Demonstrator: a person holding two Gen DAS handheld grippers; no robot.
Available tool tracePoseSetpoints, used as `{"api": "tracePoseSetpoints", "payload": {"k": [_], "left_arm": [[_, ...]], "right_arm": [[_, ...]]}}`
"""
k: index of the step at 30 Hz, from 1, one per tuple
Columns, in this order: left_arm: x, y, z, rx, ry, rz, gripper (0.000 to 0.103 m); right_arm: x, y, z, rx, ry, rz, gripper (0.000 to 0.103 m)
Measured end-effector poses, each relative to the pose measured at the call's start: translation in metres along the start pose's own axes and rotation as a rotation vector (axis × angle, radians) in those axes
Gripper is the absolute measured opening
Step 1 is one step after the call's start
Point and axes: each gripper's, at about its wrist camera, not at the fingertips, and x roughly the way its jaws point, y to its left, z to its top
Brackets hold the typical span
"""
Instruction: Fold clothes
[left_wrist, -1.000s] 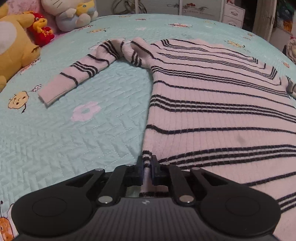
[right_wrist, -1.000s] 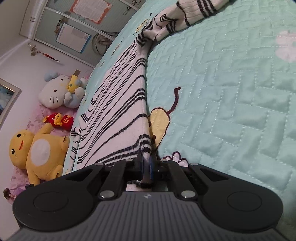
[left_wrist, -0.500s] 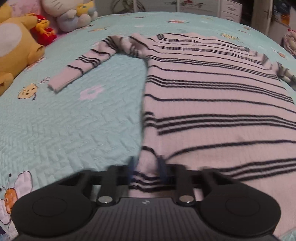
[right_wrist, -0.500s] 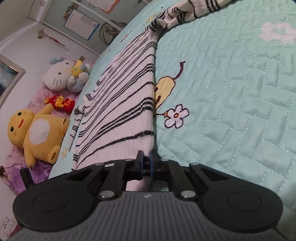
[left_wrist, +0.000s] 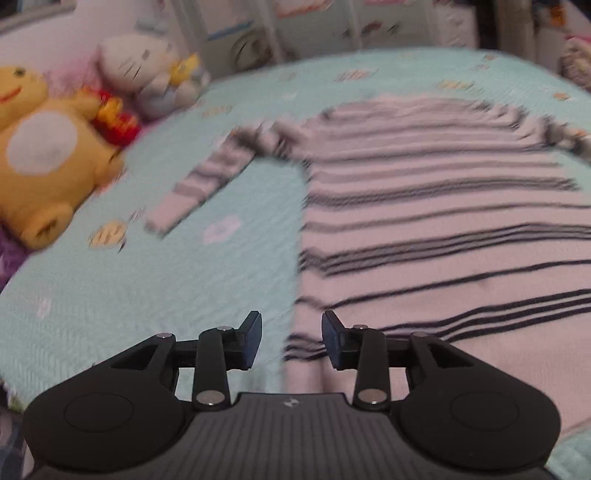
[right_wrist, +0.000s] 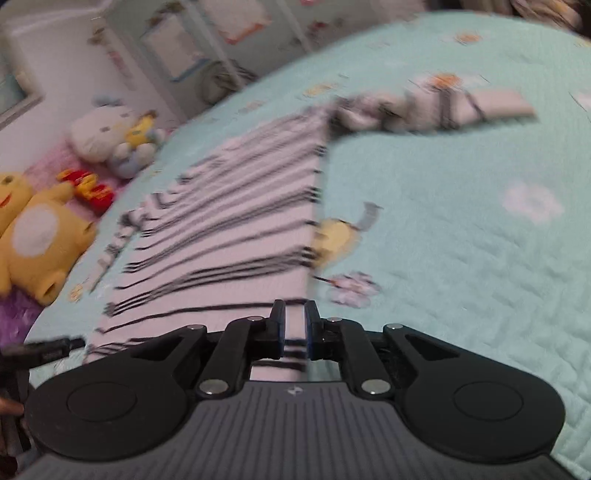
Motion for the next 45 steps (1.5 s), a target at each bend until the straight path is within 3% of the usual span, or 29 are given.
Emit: {"api": "tracePoseSetpoints", "payload": {"k": [3,5,7,8,11,14,15,18,20,22,26,29,32,39,42,45], "left_arm": [[-0.003,-0.019,0.0,0.048,0.015,-0.093,0.039],[0.011,-0.03,-0.01,0.091,0.08,-0.102,0.039],[0.028,-0.029,-0.024,0.068,0.163,-0.095,0.039],[0.027,-0.024,-0.027,0.049,0.147,-0.11,0.039],[0.023,-0.011,-0.029,0.035,0.148,-0.112,0.044],[0.014,0.0,-0.025,-0.011,0.164,-0.119,0.042],[0.01,0.004,-0.024,-0.029,0.167,-0.125,0.041],[-0.002,0.004,-0.028,-0.025,0.139,-0.169,0.052],[0.006,-0.002,-0.036,0.005,0.183,-0.131,0.056],[0.011,0.0,-0.041,-0.021,0.2,-0.113,0.059],[-0.008,-0.001,-0.027,-0.059,0.192,-0.164,0.053],[-0.031,-0.02,-0.011,-0.026,0.125,-0.241,0.056],[-0.044,-0.05,0.005,0.027,0.096,-0.28,0.058],[0.003,-0.135,0.051,0.049,0.206,-0.356,0.064],[0.024,-0.171,0.073,0.054,0.183,-0.351,0.064],[0.041,-0.194,0.093,0.004,0.111,-0.378,0.064]], "right_arm": [[0.011,0.009,-0.004,0.029,0.051,0.096,0.011],[0.021,0.007,-0.01,0.08,0.099,0.154,0.011],[0.026,-0.011,-0.02,0.144,0.145,0.148,0.011],[0.029,-0.02,-0.025,0.175,0.167,0.146,0.0],[0.024,-0.044,-0.031,0.27,0.203,0.186,0.0],[0.015,-0.038,-0.022,0.232,0.216,0.165,0.0],[0.012,-0.033,-0.02,0.218,0.209,0.166,0.006],[0.002,-0.021,-0.017,0.196,0.208,0.249,0.019],[0.005,-0.021,-0.022,0.174,0.252,0.268,0.024],[0.012,-0.025,-0.031,0.146,0.307,0.25,0.022],[0.003,-0.038,-0.032,0.182,0.295,0.293,0.018],[-0.011,-0.052,-0.019,0.17,0.224,0.279,0.025],[-0.021,-0.092,-0.002,0.263,0.115,0.221,0.03],[-0.04,-0.179,0.033,0.452,-0.121,0.107,0.035],[-0.041,-0.203,0.044,0.506,-0.192,0.087,0.039],[-0.035,-0.223,0.053,0.58,-0.244,0.094,0.045]]}}
